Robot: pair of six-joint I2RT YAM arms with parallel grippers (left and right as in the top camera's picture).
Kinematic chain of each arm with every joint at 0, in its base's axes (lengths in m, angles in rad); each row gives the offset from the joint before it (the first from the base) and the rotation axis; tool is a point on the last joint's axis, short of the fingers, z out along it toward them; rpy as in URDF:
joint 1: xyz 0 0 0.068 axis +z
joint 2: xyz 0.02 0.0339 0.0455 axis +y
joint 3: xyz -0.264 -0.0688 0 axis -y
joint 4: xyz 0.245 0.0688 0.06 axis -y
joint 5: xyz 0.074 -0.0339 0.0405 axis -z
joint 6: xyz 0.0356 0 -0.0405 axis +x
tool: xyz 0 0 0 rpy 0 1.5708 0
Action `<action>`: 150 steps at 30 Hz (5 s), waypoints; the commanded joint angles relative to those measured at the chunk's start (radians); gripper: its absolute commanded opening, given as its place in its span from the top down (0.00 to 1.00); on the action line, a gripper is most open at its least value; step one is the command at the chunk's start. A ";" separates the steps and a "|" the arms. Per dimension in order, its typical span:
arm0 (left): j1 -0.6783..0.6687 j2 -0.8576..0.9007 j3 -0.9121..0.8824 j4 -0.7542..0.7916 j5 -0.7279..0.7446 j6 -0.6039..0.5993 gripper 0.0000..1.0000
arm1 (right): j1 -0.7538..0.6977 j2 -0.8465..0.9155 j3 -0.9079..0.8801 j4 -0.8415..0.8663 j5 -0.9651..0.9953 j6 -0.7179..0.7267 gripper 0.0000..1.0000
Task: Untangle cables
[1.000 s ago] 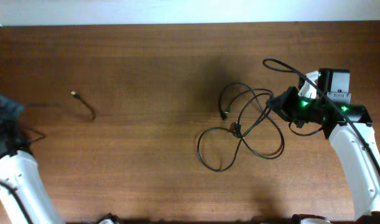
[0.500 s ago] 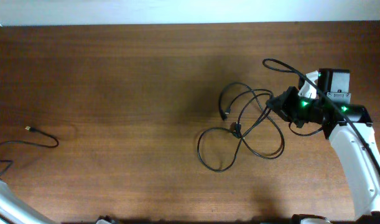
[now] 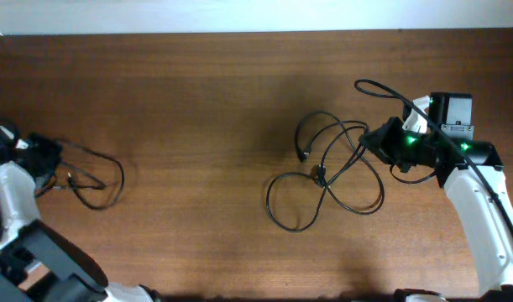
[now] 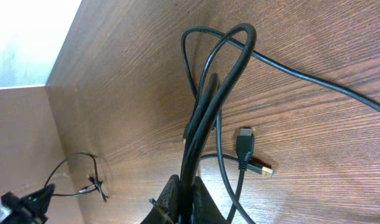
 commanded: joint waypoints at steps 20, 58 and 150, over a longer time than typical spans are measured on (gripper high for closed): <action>-0.035 -0.379 0.148 -0.094 0.329 0.205 0.01 | -0.004 -0.002 0.012 0.003 -0.013 -0.011 0.95; -1.463 0.067 0.147 -0.164 0.254 0.694 0.01 | -0.003 -0.002 0.012 0.026 -0.148 -0.026 0.94; -0.732 -0.126 0.158 0.212 0.047 0.552 0.01 | -0.004 -0.002 0.012 0.019 -0.113 -0.030 0.25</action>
